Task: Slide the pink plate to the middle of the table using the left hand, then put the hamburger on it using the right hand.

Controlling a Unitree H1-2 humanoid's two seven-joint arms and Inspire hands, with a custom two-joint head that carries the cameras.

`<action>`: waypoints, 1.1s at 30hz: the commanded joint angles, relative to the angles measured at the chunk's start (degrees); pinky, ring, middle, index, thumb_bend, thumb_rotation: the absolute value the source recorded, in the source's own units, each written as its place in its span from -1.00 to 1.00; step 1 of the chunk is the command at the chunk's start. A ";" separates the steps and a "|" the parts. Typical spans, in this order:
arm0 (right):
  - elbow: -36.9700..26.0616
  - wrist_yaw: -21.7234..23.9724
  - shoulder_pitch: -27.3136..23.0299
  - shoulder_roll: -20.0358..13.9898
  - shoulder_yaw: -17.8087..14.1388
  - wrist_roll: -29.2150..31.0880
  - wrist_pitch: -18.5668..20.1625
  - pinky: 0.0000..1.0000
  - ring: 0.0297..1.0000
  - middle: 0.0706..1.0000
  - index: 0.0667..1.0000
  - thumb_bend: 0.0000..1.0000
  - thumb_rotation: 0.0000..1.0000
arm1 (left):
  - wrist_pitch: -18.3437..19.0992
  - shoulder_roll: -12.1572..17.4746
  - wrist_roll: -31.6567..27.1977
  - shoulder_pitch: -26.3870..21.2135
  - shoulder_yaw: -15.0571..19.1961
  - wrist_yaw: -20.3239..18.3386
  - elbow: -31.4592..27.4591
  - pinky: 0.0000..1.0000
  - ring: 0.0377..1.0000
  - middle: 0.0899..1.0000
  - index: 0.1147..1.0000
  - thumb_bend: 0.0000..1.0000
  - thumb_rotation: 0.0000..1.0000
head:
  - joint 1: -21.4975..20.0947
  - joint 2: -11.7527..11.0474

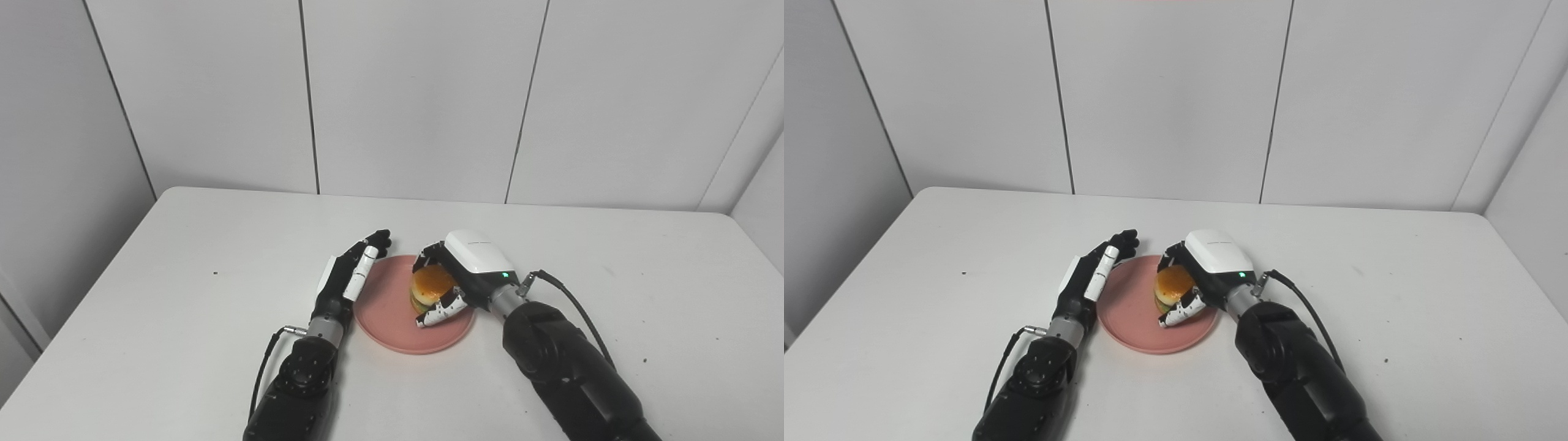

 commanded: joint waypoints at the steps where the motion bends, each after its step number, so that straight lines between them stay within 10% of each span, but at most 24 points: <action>1: -1.80 -0.28 -3.84 -0.31 -0.27 -0.35 -1.36 -0.15 0.00 -0.09 -0.09 0.04 -0.98 | 0.80 -3.06 1.15 1.36 -1.97 -0.71 3.89 0.61 0.65 0.60 0.48 0.40 0.98 | 0.01 0.01; 31: 1.16 1.98 -4.88 1.02 0.83 0.79 -1.48 -0.11 0.05 -0.08 -0.10 0.04 -0.98 | 0.09 -3.42 1.28 1.51 -2.14 -0.13 4.65 0.61 0.62 0.60 0.53 0.41 1.00 | 0.83 0.62; 33: 0.75 3.05 -4.63 0.84 1.10 0.53 -0.91 -0.04 0.11 0.10 -0.09 0.02 -0.75 | 0.05 -3.34 1.63 1.64 -2.33 -0.02 4.34 0.62 0.61 0.59 0.53 0.39 1.00 | 0.78 0.67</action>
